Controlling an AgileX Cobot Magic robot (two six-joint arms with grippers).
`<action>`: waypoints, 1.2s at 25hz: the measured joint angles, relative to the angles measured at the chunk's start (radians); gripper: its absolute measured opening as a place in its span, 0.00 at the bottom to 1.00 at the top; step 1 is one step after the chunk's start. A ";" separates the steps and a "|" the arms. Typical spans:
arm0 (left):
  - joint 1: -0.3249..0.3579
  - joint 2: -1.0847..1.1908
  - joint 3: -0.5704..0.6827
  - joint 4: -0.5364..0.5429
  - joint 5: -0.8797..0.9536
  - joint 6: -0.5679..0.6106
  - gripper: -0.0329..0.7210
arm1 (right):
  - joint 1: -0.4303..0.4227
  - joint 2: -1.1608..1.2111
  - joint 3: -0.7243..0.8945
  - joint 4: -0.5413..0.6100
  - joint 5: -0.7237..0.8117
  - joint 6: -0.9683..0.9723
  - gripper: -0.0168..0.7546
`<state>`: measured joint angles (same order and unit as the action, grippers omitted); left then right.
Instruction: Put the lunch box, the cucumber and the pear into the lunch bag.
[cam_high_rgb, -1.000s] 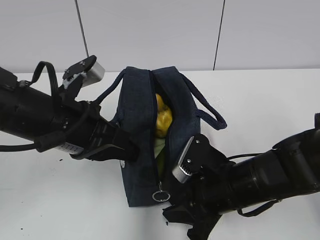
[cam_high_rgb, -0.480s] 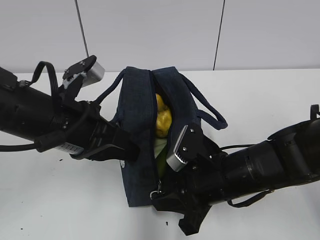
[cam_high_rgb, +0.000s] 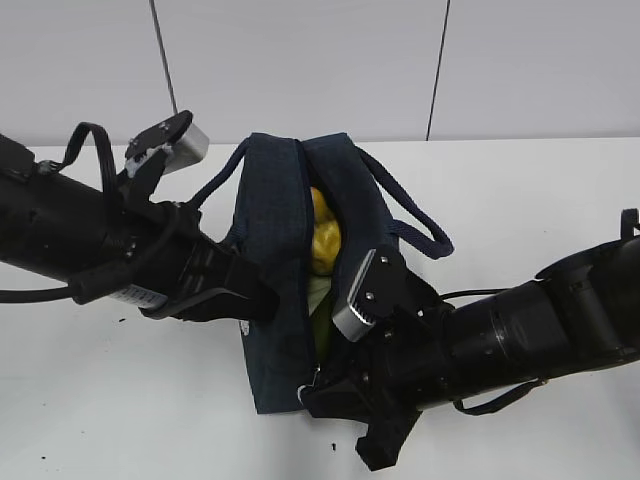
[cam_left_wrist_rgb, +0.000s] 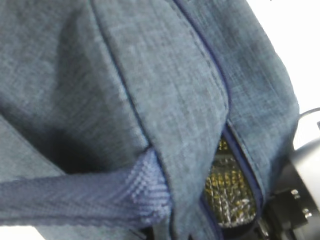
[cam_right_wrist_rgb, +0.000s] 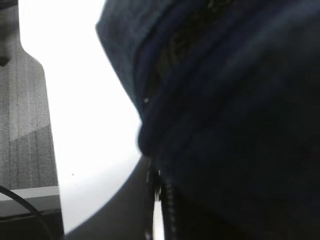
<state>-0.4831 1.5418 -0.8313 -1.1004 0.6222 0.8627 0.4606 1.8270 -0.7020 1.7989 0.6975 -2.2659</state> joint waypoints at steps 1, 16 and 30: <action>0.000 0.000 0.000 0.000 0.000 0.000 0.05 | 0.000 0.000 0.000 0.000 0.008 0.007 0.03; 0.000 0.000 -0.001 0.005 0.001 0.000 0.25 | 0.000 -0.050 0.000 -0.120 0.078 0.227 0.03; 0.000 0.000 -0.004 0.047 0.006 0.000 0.52 | 0.000 -0.234 0.002 -0.213 0.003 0.388 0.03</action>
<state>-0.4831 1.5418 -0.8353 -1.0535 0.6284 0.8627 0.4606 1.5933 -0.7002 1.5864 0.7002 -1.8781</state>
